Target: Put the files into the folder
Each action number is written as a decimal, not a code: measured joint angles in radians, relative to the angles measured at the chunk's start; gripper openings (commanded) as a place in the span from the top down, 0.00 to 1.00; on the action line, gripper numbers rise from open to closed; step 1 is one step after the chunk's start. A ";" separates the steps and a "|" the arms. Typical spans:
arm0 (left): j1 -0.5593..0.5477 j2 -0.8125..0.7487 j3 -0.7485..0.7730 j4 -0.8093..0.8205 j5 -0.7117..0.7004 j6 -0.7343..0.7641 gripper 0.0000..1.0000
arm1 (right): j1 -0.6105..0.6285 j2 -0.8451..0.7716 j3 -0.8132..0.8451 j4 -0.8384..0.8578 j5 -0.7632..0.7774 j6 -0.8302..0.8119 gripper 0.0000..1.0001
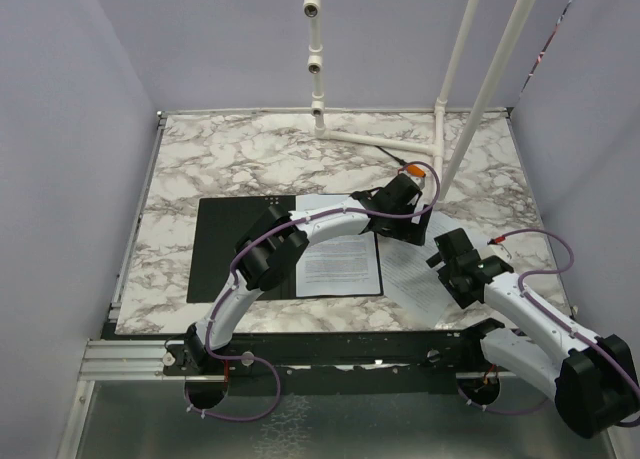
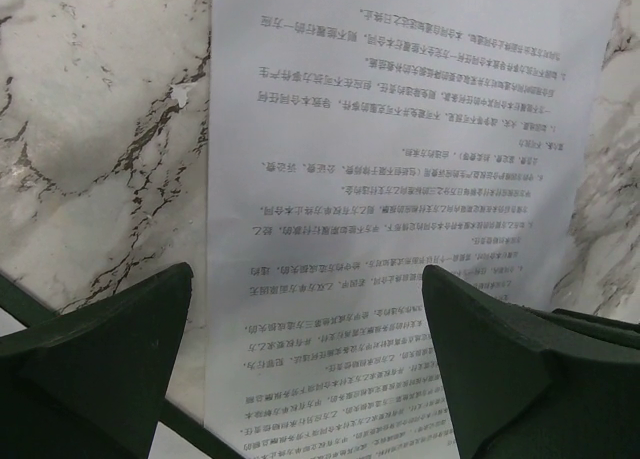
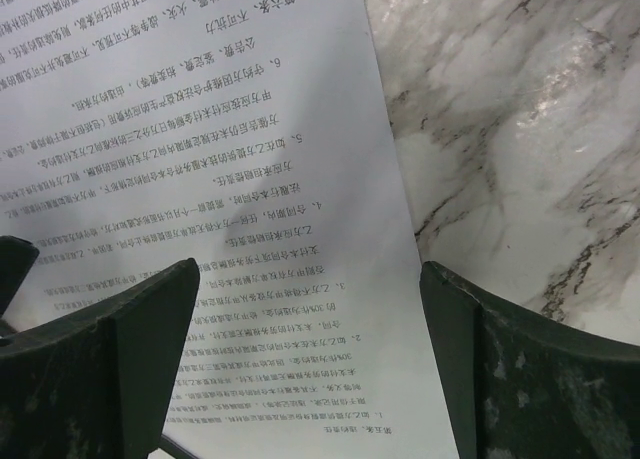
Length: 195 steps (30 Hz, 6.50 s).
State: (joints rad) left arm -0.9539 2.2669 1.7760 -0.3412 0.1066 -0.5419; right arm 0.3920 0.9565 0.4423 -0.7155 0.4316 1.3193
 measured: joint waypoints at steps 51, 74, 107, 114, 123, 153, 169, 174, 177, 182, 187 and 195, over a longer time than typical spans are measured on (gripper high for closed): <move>0.007 0.011 -0.064 0.166 0.210 -0.076 0.11 | -0.002 -0.172 0.020 -0.102 0.011 0.061 0.14; 0.042 -0.034 -0.080 0.072 0.079 -0.049 0.05 | -0.002 -0.025 0.058 -0.266 0.113 0.185 0.00; 0.041 -0.006 -0.043 0.066 0.088 -0.048 0.11 | -0.002 -0.061 -0.034 0.045 0.027 0.066 0.02; 0.039 0.016 -0.029 0.089 0.103 -0.064 0.33 | -0.002 -0.084 -0.048 0.067 0.023 0.052 0.02; 0.037 0.044 -0.020 0.108 0.137 -0.085 0.67 | -0.002 -0.116 -0.066 0.101 0.013 0.052 0.02; 0.005 0.055 -0.059 0.127 0.328 -0.158 1.00 | -0.002 -0.327 0.105 -0.155 0.100 0.002 0.02; -0.004 -0.040 -0.171 0.431 0.449 -0.369 1.00 | -0.002 -0.543 0.343 -0.208 0.129 -0.244 0.04; -0.004 -0.092 -0.205 0.543 0.462 -0.433 1.00 | -0.002 -0.582 0.384 -0.197 0.110 -0.322 0.04; -0.003 -0.124 -0.217 0.581 0.462 -0.450 1.00 | -0.002 -0.585 0.413 -0.187 0.093 -0.372 0.04; 0.014 -0.191 -0.240 0.611 0.461 -0.453 1.00 | -0.002 -0.579 0.463 -0.159 0.048 -0.446 0.04; 0.051 -0.269 -0.293 0.631 0.461 -0.449 1.00 | -0.002 -0.544 0.502 -0.114 -0.018 -0.526 0.04; 0.118 -0.401 -0.388 0.637 0.460 -0.437 1.00 | -0.002 -0.404 0.526 -0.039 -0.181 -0.645 0.08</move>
State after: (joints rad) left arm -0.8356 1.8664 1.3884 0.2955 0.5663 -0.9787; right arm 0.3904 0.5526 0.9680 -0.7547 0.2508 0.6743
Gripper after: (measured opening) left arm 0.003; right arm 0.932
